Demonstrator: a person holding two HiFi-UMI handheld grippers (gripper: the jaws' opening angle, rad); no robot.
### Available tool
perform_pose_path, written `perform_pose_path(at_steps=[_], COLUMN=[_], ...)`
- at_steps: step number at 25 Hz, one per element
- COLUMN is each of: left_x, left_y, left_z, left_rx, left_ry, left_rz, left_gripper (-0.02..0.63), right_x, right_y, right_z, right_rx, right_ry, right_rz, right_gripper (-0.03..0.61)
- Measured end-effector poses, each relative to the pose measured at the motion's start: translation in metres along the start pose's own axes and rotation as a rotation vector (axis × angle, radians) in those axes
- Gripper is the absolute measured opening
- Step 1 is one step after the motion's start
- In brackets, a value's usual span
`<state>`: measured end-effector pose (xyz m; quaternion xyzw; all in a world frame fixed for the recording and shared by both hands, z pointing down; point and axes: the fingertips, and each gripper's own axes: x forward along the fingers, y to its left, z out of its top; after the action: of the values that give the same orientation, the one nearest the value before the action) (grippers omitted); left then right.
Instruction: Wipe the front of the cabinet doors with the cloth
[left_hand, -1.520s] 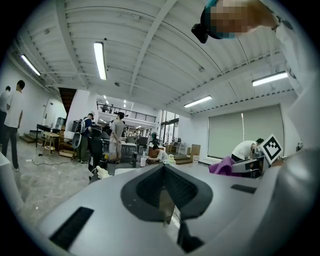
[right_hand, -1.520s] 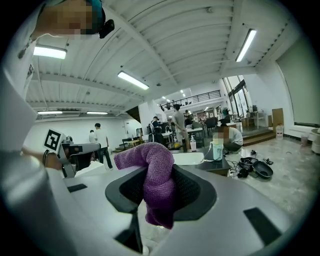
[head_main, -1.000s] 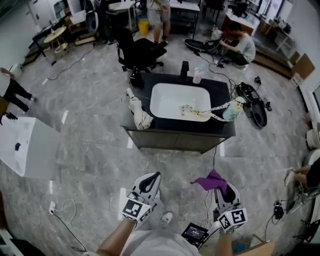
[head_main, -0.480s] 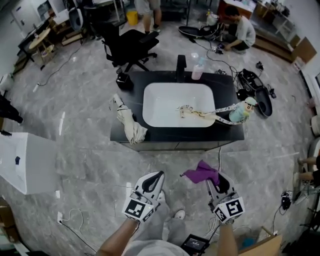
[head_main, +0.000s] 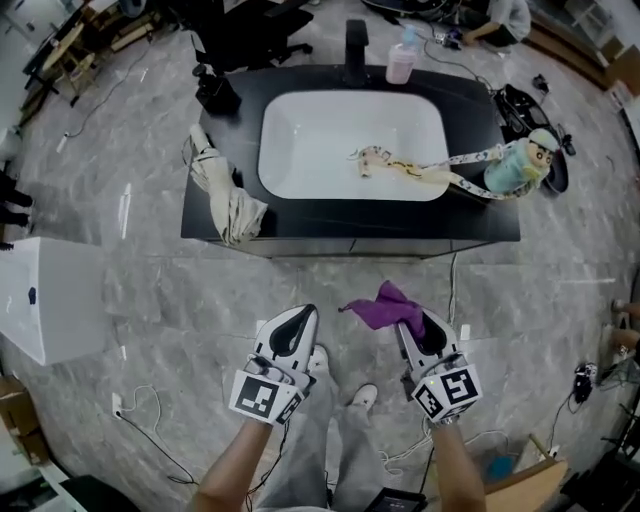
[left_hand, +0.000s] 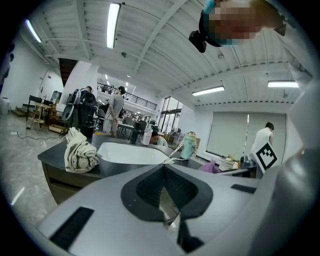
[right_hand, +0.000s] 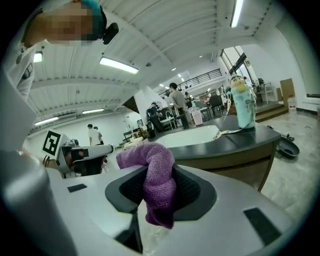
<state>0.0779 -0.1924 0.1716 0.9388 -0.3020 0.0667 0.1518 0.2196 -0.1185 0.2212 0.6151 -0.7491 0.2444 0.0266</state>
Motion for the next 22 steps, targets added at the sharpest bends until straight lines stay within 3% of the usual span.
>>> perform_pose_path(at_steps=[6, 13, 18, 22], left_x=[0.017, 0.042, 0.059, 0.078], left_y=[0.002, 0.016, 0.034, 0.052], left_z=[-0.06, -0.105, -0.136, -0.146], left_rx=[0.011, 0.015, 0.024, 0.024], left_ry=[0.007, -0.04, -0.077, -0.105], left_rz=[0.027, 0.055, 0.056, 0.048], left_gripper=[0.006, 0.006, 0.006, 0.006], right_x=[0.025, 0.041, 0.076, 0.115], right_y=[-0.017, -0.046, -0.064, -0.063], right_z=[-0.058, -0.089, -0.113, -0.103], right_rx=[-0.061, -0.064, -0.202, -0.266], right_ry=[0.034, -0.039, -0.03, -0.072], right_rz=[0.039, 0.022, 0.057, 0.106], right_gripper=[0.137, 0.137, 0.137, 0.137])
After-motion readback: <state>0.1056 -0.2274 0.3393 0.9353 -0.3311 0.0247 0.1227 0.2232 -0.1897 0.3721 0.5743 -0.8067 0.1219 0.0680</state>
